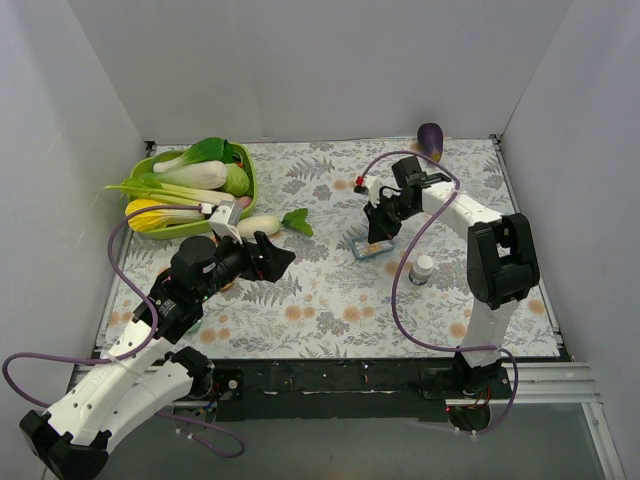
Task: Sort the pills into containers
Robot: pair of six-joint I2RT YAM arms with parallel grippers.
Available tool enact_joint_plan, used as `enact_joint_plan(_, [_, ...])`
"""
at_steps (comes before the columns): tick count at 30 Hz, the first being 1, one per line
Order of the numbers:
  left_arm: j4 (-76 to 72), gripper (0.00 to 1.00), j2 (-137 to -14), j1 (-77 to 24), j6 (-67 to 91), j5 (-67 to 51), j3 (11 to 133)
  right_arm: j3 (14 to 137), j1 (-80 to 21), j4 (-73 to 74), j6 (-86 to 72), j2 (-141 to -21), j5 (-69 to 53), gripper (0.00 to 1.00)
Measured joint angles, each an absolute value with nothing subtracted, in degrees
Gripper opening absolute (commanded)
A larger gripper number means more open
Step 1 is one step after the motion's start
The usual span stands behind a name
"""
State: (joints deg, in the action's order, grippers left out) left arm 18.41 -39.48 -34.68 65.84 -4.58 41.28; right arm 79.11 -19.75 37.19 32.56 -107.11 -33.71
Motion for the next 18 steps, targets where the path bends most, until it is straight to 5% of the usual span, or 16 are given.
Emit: enact_joint_plan(18, [18.4,0.94,-38.8,-34.7,66.1,-5.2,40.9,80.0,-20.6,36.4,29.5,-112.3,-31.8,0.09])
